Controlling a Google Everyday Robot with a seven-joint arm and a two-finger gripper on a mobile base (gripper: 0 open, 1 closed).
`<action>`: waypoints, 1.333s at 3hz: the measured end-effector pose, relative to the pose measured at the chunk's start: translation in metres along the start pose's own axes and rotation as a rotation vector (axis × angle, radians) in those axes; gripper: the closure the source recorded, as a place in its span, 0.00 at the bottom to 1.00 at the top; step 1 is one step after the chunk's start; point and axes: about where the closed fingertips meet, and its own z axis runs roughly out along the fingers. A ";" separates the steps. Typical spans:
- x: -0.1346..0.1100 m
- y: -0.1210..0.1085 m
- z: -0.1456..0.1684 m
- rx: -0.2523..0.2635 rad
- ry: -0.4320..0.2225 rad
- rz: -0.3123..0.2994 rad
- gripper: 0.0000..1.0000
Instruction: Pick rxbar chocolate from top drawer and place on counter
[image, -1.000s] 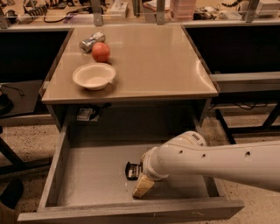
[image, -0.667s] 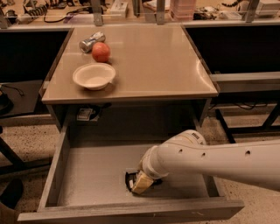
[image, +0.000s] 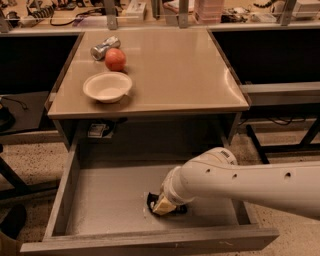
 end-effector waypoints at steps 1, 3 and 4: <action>-0.010 -0.015 -0.029 0.029 -0.024 -0.014 1.00; -0.053 -0.056 -0.163 0.212 -0.179 -0.066 1.00; -0.049 -0.058 -0.168 0.227 -0.176 -0.116 1.00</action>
Offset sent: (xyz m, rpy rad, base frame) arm 0.0199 -0.0441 0.2189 0.1464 -0.3082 0.0206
